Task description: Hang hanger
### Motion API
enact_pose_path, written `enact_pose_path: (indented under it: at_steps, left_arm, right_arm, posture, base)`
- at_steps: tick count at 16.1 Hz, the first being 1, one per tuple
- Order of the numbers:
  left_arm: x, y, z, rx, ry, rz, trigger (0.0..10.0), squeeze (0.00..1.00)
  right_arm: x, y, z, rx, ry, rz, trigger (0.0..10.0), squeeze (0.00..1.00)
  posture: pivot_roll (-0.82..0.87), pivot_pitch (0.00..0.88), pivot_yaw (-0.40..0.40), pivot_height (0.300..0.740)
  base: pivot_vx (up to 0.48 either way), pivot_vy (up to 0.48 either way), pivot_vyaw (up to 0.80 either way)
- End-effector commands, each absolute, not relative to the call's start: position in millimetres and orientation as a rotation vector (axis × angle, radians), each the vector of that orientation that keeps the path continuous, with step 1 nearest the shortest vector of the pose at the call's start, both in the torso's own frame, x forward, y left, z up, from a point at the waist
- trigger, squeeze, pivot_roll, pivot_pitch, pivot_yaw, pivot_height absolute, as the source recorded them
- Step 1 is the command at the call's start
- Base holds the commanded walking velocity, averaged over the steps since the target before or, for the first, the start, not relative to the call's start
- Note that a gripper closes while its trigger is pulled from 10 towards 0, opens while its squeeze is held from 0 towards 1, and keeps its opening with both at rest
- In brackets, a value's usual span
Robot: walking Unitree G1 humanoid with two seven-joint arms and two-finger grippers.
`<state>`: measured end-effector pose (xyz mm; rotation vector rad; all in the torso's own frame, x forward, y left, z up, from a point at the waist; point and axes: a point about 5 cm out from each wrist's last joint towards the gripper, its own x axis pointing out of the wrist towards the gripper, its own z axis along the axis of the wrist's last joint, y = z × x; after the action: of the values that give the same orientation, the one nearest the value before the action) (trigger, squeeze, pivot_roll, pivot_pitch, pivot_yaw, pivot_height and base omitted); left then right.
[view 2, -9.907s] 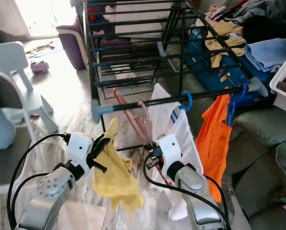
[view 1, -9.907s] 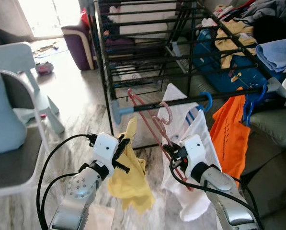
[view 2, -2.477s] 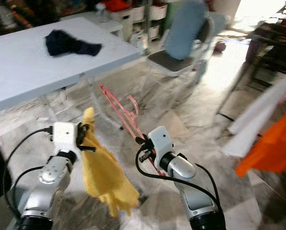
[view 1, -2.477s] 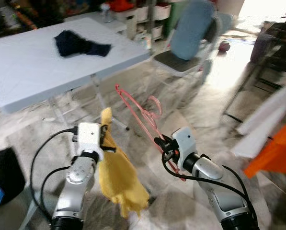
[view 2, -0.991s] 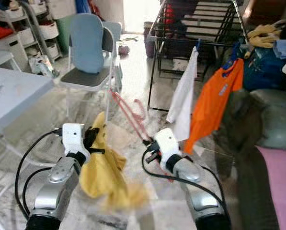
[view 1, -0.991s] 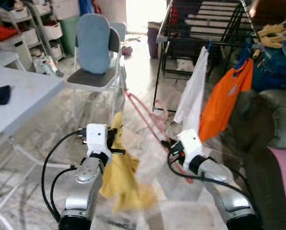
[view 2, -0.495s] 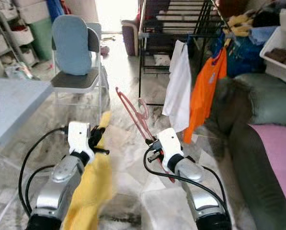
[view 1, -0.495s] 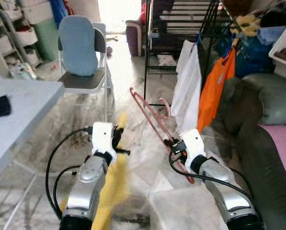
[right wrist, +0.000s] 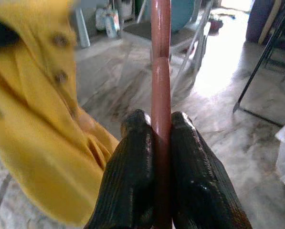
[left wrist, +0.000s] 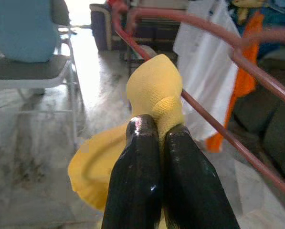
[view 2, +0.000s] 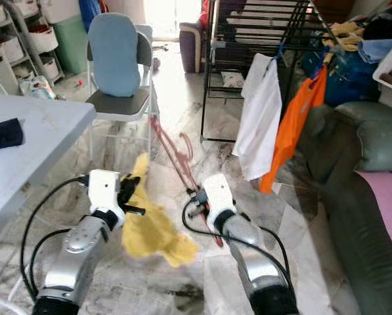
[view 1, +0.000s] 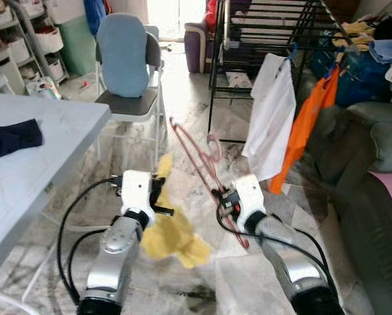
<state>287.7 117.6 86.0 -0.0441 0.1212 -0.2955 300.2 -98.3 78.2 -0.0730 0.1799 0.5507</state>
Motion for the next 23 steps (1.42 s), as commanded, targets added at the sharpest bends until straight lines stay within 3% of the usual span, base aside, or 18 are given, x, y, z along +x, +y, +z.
enact_pose_path:
  at_steps: [1,4,10,19,23]
  left_arm:
    - [294.2,113.2,97.0,-0.037,0.074,-0.323,10.0,0.0]
    - [299.9,110.7,106.4,-0.044,0.034,-0.355,10.0,0.0]
    - [296.8,105.1,104.0,-0.067,0.029,-0.374,10.0,0.0]
    - [296.5,104.4,103.6,-0.09,0.033,-0.373,10.0,0.0]
    - [296.1,96.2,107.1,-0.151,0.027,-0.373,10.0,0.0]
  right_arm:
    - [306.2,-97.3,84.3,-0.075,0.151,0.536,10.0,0.0]
    - [313.8,-85.4,91.9,-0.078,0.118,0.559,10.0,0.0]
    - [318.3,-76.1,93.9,-0.082,0.094,0.581,10.0,0.0]
    - [319.1,-70.7,91.7,-0.093,0.09,0.601,10.0,0.0]
    - [318.8,-70.0,90.6,-0.095,0.094,0.604,10.0,0.0]
  posture:
    - [-0.08,0.0,0.031,0.74]
    - [-0.08,0.0,0.033,0.74]
    - [-0.09,0.0,0.022,0.74]
    - [-0.08,0.0,0.024,0.74]
    - [-0.08,0.0,0.025,0.74]
  base:
    - [0.0,0.0,0.0]
    - [0.0,0.0,-0.75]
    - [0.383,0.0,-0.69]
    - [0.363,0.0,0.0]
    - [0.0,0.0,0.0]
